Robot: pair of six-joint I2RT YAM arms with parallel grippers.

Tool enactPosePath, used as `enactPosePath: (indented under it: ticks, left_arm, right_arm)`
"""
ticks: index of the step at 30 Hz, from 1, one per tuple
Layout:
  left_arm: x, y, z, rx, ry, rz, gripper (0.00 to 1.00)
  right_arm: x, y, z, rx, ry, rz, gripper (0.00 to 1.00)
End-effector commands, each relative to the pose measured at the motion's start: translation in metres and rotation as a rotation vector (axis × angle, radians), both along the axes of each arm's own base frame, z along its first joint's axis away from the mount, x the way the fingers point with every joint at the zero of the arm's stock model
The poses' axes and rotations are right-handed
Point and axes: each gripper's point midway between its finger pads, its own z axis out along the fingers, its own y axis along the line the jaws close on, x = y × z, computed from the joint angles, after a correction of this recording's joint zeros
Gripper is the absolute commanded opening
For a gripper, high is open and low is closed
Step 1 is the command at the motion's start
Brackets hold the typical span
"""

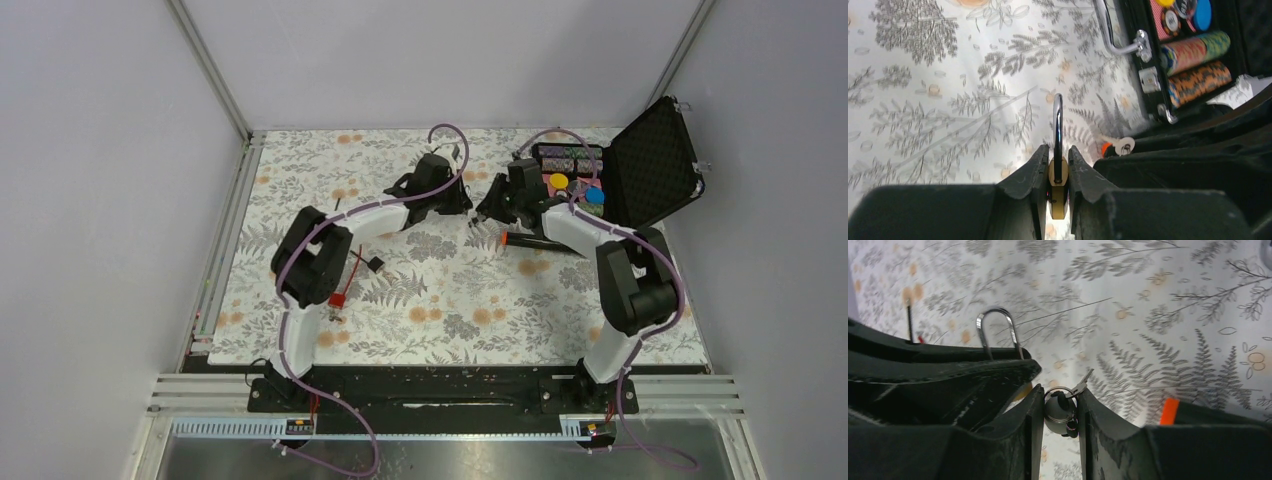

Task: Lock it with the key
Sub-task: Place the key at the center of the board.

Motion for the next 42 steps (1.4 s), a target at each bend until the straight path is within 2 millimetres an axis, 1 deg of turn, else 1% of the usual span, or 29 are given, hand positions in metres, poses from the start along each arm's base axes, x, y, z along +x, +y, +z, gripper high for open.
enactPosePath:
  ticks: [1, 3, 6, 7, 10, 12, 15, 17, 20, 22, 27, 31, 34, 36, 38, 39, 40, 42]
  left_arm:
    - [0.039, -0.022, 0.032, -0.081, -0.061, 0.012, 0.00]
    - [0.044, -0.024, 0.014, -0.074, -0.028, 0.021, 0.00]
    - [0.046, -0.025, -0.004, -0.086, 0.018, 0.031, 0.00]
    - [0.047, -0.024, -0.010, -0.085, 0.037, 0.040, 0.02]
    - [0.049, -0.020, -0.022, -0.073, 0.076, 0.061, 0.10]
    - [0.048, -0.015, -0.027, -0.070, 0.089, 0.070, 0.15]
    - [0.048, -0.009, -0.028, -0.067, 0.092, 0.077, 0.30]
    - [0.050, -0.003, -0.025, -0.068, 0.090, 0.089, 0.38]
    - [0.053, 0.007, -0.017, -0.073, 0.082, 0.109, 0.46]
    - [0.054, 0.016, -0.013, -0.073, 0.073, 0.128, 0.47]
    - [0.055, 0.045, -0.001, -0.048, 0.050, 0.190, 0.48]
    - [0.047, 0.071, 0.017, -0.033, 0.008, 0.232, 0.48]
    - [0.036, 0.089, 0.036, -0.021, -0.029, 0.259, 0.50]
    - [0.025, 0.101, 0.049, -0.012, -0.050, 0.275, 0.52]
    - [0.013, 0.120, 0.054, 0.011, -0.070, 0.325, 0.56]
    - [0.007, 0.128, 0.061, 0.012, -0.085, 0.343, 0.58]
    - [-0.005, 0.138, 0.068, 0.019, -0.090, 0.361, 0.61]
    - [-0.021, 0.155, 0.075, 0.032, -0.106, 0.399, 0.66]
  right_arm:
    - [0.029, 0.000, -0.002, 0.118, 0.035, -0.057, 0.02]
    - [0.030, -0.001, -0.012, 0.112, 0.061, -0.064, 0.03]
    - [0.032, 0.002, -0.028, 0.113, 0.103, -0.062, 0.05]
    - [0.036, 0.002, -0.029, 0.108, 0.112, -0.071, 0.06]
    - [0.039, -0.009, -0.043, 0.043, 0.180, -0.133, 0.11]
    - [0.043, -0.013, -0.045, 0.015, 0.193, -0.147, 0.15]
    - [0.048, -0.014, -0.050, -0.012, 0.217, -0.146, 0.23]
    - [0.051, -0.011, -0.050, -0.019, 0.228, -0.129, 0.29]
    - [0.052, -0.005, -0.051, -0.006, 0.252, -0.100, 0.37]
    - [0.053, -0.003, -0.051, 0.001, 0.259, -0.098, 0.42]
    - [0.052, -0.004, -0.050, -0.003, 0.278, -0.106, 0.61]
    - [0.045, -0.009, -0.037, -0.014, 0.256, -0.108, 0.67]
    - [0.036, -0.013, -0.025, -0.025, 0.230, -0.090, 0.69]
    - [0.027, -0.015, -0.017, -0.032, 0.206, -0.075, 0.72]
    - [0.018, -0.018, -0.011, -0.073, 0.172, -0.059, 0.76]
    - [0.012, -0.017, -0.007, -0.096, 0.153, -0.042, 0.78]
    - [0.006, -0.014, -0.004, -0.118, 0.140, -0.016, 0.80]
    - [-0.008, -0.002, 0.003, -0.165, 0.108, 0.055, 0.82]
